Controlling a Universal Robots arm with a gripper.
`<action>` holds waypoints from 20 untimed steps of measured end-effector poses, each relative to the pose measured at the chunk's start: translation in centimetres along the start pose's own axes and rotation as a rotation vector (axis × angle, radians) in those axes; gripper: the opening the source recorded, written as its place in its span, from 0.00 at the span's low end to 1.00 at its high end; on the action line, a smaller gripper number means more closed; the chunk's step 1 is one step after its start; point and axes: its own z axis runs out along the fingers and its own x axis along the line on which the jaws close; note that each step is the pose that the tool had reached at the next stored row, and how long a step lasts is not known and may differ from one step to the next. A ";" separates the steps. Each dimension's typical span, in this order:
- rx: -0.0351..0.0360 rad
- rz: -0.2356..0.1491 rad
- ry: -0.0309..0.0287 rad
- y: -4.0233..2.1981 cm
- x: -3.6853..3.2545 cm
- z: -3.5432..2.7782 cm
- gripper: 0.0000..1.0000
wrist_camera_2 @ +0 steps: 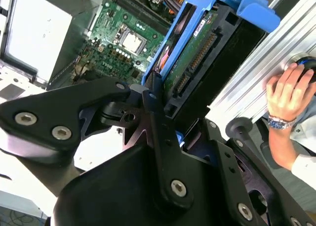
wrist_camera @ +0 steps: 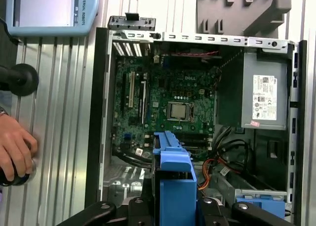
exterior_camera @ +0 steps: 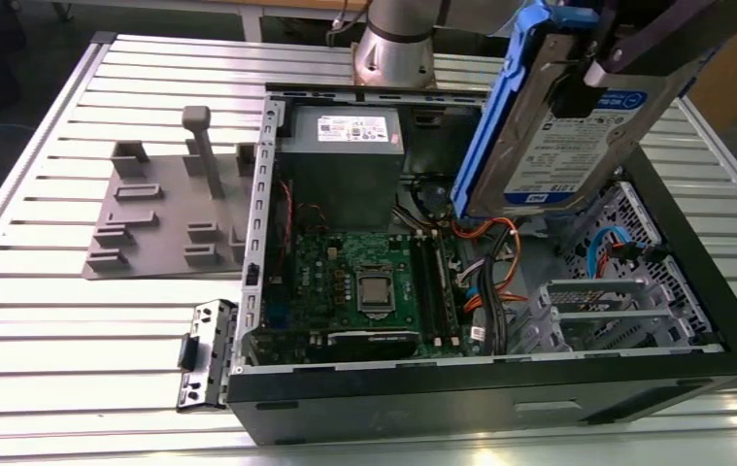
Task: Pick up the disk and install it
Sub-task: 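Pick up the disk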
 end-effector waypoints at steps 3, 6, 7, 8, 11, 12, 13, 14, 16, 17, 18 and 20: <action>-0.0006 0.000 0.0000 -0.77 0.05 -0.01 0.36; -0.0011 0.000 0.0000 -1.51 0.10 -0.03 0.36; -0.0012 0.000 0.0000 -1.73 0.11 -0.03 0.36; -0.0013 0.000 0.0000 -1.96 0.13 -0.04 0.36; -0.0017 0.000 -0.0001 -2.62 0.17 -0.04 0.36; -0.0018 0.000 -0.0001 -2.85 0.18 -0.05 0.36; -0.0019 0.000 -0.0001 -3.05 0.20 -0.05 0.36; -0.0020 0.000 -0.0001 -3.26 0.21 -0.05 0.36; -0.0021 0.000 -0.0001 -3.65 0.24 -0.05 0.36; -0.0022 0.000 -0.0001 -3.85 0.25 -0.05 0.36; -0.0023 0.000 -0.0001 -4.07 0.26 -0.06 0.36; -0.0025 0.000 -0.0001 -4.52 0.29 -0.06 0.36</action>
